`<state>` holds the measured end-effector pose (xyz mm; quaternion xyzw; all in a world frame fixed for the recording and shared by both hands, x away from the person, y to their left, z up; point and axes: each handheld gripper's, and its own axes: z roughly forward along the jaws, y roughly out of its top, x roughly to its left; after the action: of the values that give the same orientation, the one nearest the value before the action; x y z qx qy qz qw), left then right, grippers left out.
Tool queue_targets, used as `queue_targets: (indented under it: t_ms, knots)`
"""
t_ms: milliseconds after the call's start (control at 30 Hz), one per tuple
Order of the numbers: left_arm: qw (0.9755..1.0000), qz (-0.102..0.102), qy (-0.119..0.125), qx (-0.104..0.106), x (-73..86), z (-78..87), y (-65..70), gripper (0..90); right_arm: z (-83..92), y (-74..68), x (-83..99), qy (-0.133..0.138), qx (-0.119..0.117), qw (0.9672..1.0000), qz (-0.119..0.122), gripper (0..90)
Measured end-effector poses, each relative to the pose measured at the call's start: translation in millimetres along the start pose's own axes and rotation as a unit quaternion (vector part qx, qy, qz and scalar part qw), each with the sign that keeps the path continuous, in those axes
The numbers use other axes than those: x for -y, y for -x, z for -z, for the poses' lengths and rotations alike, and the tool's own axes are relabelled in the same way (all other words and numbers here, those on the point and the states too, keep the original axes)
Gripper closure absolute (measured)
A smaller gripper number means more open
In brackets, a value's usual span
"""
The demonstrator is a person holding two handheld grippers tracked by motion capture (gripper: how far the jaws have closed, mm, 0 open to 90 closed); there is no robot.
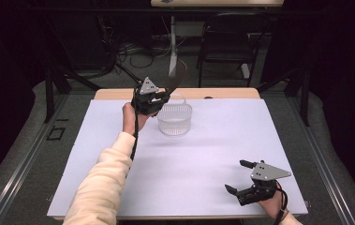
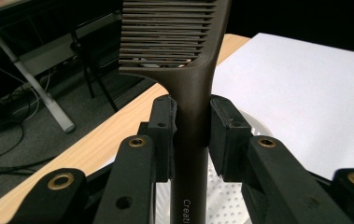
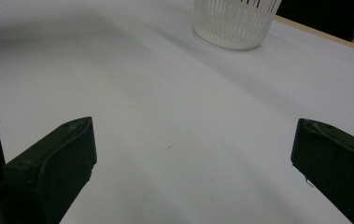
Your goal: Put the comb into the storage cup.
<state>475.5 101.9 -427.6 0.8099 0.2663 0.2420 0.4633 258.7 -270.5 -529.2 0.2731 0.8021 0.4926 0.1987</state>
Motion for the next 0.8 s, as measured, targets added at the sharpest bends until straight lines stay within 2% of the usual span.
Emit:
queue_targets:
  t_ms: [600,800]
  knots:
    - [0.9994,-0.033,0.006,-0.003,-3.9,-6.6,0.6,72.0,-0.2,-0.1,0.1,0.0,-0.001,1.0,-0.001,0.0]
    - [0.9988,-0.047,0.009,0.003,-6.7,-10.1,2.5,72.0,-0.1,-0.1,0.2,0.0,-0.001,1.0,-0.002,0.0]
